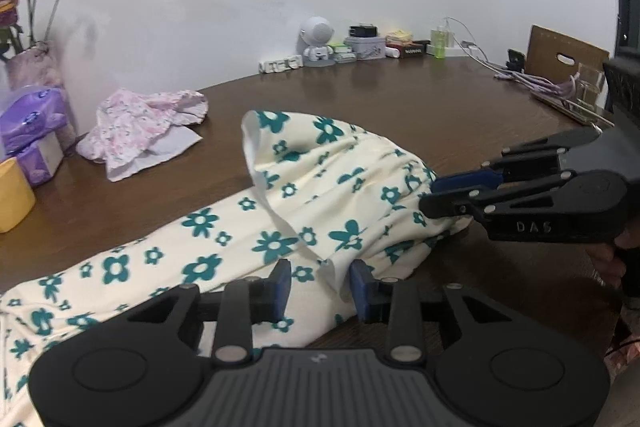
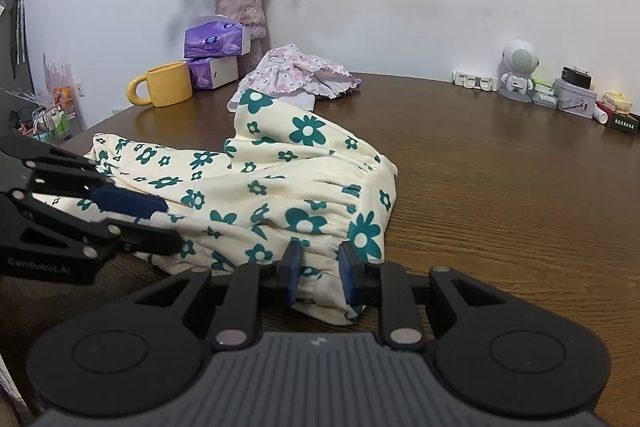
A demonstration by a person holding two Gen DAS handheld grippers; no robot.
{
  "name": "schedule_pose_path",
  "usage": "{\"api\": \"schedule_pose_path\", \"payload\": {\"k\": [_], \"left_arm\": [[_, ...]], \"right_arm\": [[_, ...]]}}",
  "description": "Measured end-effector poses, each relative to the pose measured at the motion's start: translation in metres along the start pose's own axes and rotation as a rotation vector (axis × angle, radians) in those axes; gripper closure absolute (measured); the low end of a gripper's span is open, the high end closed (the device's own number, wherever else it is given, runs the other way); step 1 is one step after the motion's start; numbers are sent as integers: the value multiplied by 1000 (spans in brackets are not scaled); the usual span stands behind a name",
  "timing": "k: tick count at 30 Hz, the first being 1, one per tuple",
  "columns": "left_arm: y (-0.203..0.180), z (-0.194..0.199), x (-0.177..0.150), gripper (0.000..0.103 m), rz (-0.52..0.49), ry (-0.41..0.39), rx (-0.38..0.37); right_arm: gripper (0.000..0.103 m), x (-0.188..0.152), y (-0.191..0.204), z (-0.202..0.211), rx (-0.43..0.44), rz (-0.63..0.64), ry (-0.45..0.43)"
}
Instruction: Fold clothes
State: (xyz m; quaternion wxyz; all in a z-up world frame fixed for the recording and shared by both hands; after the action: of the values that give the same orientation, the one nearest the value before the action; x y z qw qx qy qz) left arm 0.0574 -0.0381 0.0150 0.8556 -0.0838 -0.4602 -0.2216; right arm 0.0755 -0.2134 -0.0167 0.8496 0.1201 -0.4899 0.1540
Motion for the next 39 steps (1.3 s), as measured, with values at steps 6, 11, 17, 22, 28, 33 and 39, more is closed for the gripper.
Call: {"api": "schedule_pose_path", "payload": {"k": [6, 11, 17, 22, 28, 33, 39], "left_arm": [[0, 18, 19, 50, 56, -95, -32], [-21, -8, 23, 49, 3, -63, -58], [-40, -37, 16, 49, -96, -13, -47], [-34, -43, 8, 76, -65, 35, -75], [-25, -43, 5, 80, 4, 41, -93], [-17, -38, 4, 80, 55, 44, -89], [-6, -31, -2, 80, 100, 51, -67]], "right_arm": [[82, 0, 0, 0, 0, -8, 1], [82, 0, 0, -1, -4, -10, 1], [82, 0, 1, -1, -8, -11, 3], [82, 0, 1, -1, -8, -12, 6], [82, 0, 1, -1, -10, -8, 8], [82, 0, 0, -1, -7, -14, 9], [82, 0, 1, -2, -9, -12, 10]]}}
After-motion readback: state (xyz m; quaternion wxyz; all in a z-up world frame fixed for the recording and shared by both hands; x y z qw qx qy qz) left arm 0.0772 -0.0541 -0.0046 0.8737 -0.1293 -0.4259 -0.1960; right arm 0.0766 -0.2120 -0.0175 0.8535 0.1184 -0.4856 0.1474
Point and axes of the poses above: each gripper's, at about its wrist camera, not at the fingertips, and z roughly against the way its jaws point, y to its left, x to its top, the point moved 5 cm from there along -z, roughly the way its jaws point, and after that the axes turned 3 degrees about -y, right-handed, at the moved point
